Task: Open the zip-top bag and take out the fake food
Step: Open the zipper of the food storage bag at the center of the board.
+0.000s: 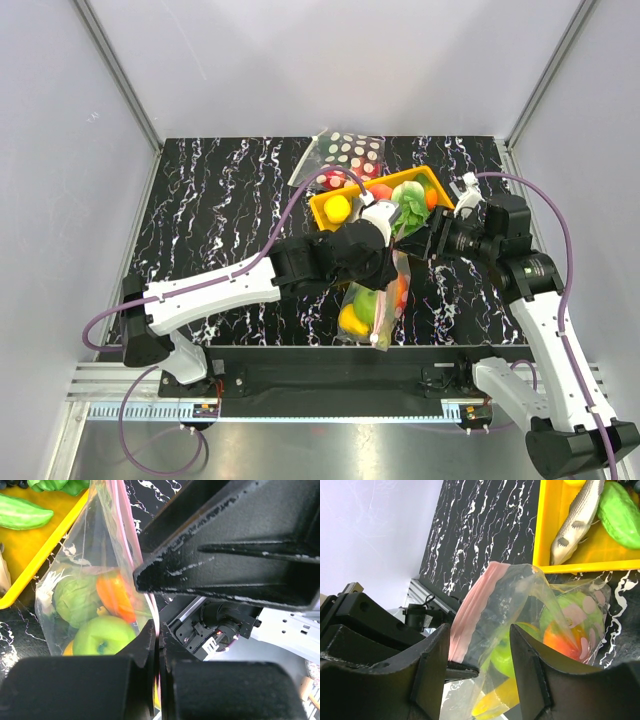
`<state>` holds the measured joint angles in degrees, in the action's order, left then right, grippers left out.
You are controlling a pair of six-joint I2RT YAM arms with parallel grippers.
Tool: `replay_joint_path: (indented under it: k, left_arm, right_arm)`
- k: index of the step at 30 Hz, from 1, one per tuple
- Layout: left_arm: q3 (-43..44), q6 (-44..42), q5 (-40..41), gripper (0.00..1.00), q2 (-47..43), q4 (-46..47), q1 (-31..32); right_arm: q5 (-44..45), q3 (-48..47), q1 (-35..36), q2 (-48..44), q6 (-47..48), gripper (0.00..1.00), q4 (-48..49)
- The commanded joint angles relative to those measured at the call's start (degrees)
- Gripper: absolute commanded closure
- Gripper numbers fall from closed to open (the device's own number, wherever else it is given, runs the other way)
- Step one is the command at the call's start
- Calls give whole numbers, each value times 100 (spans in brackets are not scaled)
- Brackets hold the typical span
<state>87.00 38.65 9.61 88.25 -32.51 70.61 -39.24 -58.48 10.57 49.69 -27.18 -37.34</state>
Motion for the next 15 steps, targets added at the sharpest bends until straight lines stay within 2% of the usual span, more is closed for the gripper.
replay_joint_path:
  k: [1, 15]
  left_arm:
    - [265, -42, 59, 100, -9, 210, 41]
    - [326, -42, 85, 100, 35, 140, 32]
  right_arm:
    - [242, -138, 59, -38, 125, 43, 34]
    - [391, 144, 59, -162, 222, 49, -27]
